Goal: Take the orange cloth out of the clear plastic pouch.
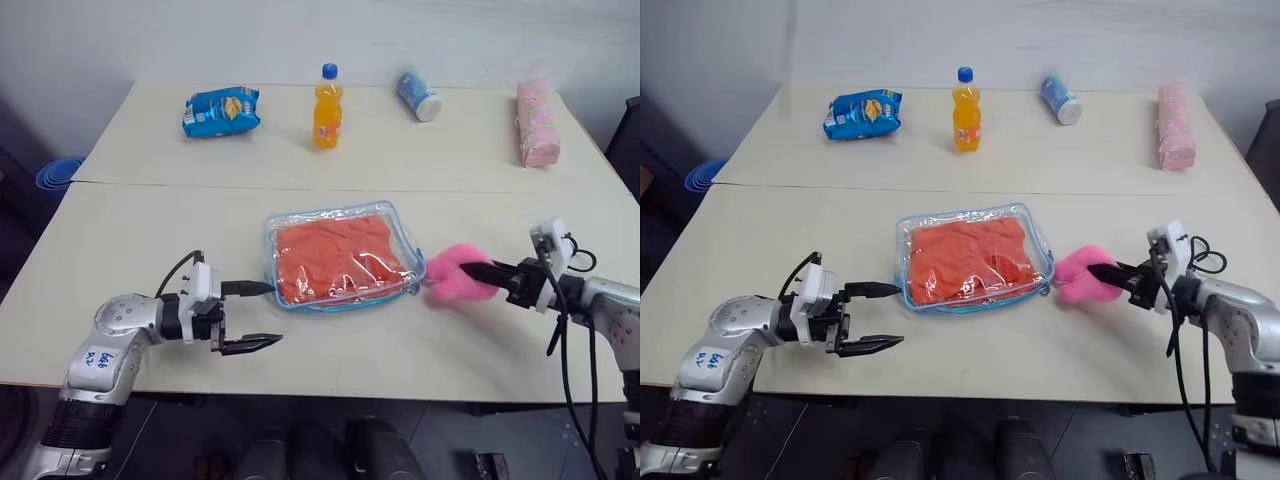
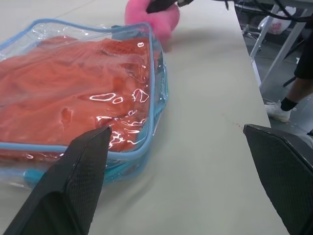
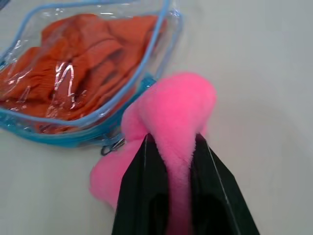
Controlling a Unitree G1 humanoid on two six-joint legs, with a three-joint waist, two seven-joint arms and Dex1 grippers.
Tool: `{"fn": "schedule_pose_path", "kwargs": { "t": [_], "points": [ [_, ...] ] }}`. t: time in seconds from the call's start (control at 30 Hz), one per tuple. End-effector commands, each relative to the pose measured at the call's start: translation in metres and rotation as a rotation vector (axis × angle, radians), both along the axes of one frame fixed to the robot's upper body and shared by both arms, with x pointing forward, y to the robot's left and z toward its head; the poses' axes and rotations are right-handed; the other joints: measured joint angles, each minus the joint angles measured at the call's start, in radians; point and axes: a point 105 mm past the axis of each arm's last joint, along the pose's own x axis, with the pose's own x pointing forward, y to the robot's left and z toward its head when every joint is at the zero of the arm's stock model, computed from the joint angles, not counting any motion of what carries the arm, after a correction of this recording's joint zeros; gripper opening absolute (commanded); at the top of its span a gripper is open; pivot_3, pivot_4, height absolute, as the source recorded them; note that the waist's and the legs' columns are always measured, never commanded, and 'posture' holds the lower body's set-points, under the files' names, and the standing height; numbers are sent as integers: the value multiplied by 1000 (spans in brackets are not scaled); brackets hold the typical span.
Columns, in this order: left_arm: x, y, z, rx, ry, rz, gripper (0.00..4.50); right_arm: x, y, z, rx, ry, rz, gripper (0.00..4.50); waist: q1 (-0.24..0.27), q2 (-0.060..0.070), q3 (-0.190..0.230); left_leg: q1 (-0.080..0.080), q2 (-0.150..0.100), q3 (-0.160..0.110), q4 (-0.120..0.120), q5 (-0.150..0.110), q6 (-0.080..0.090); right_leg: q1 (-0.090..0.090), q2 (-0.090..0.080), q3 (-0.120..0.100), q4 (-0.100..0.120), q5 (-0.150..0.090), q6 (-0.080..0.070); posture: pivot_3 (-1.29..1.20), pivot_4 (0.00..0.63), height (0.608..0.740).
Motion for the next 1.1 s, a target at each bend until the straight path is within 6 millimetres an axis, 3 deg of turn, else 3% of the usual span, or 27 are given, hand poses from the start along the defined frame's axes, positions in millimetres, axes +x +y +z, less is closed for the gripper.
{"fn": "schedule_pose_path", "kwargs": {
  "t": [0.03, 0.13, 0.27, 0.53, 0.67, 0.77, 0.97, 1.1],
  "points": [
    [-3, -4, 4, -15, -23, -5, 4500, -18, 7, 45, -131, -342, 125, 89, 0, 0, 0, 0, 0, 0, 0, 0, 0, 0, 0, 0, 0, 0, 0, 0, 150, 740],
    [-3, -7, 2, -21, -16, -2, 4500, -36, 23, 45, -188, -442, 230, 89, -1, 0, 0, 1, 0, 0, 0, 0, 0, 0, 1, 0, 0, 0, 0, 0, 150, 740],
    [-1, -10, 0, -31, -8, 2, 4500, -54, 50, 22, -262, -481, 372, 89, -1, 0, 0, 1, 0, 0, 0, 0, -1, 0, 1, 0, 0, 0, 0, 0, 150, 740],
    [2, -13, -1, -30, -12, 7, 4500, -70, 96, -14, -221, -515, 492, 89, -1, 0, 0, 2, 0, 0, 0, 2, -4, 1, 1, 0, 1, 0, 0, 0, 150, 740],
    [2, -13, -2, -27, -11, 12, 4500, -65, 109, -28, -208, -474, 480, 89, -2, 0, 0, 2, 0, 0, 0, 3, -5, 1, 1, 0, 1, 0, 0, 0, 150, 740],
    [2, -13, -2, -24, -11, 10, 4500, -61, 108, -40, -263, -429, 498, 1004, -1, 0, 0, 2, 0, 0, 0, 3, -5, 1, 1, 0, 1, 0, 0, 0, 150, 740],
    [5, -10, 0, -19, -21, 14, 4500, -82, 100, -27, -224, -375, 600, 3117, 3, 0, 0, 2, 0, -1, 0, 3, -5, 1, 1, 0, 0, 0, 0, 0, 150, 740],
    [5, -5, 0, -14, -27, 23, 4500, -99, 80, -10, -220, -346, 606, 4442, 6, 0, 0, 2, 0, -1, -1, 2, -5, 3, 0, 0, -3, 0, 0, 0, 150, 740]
  ]
}}
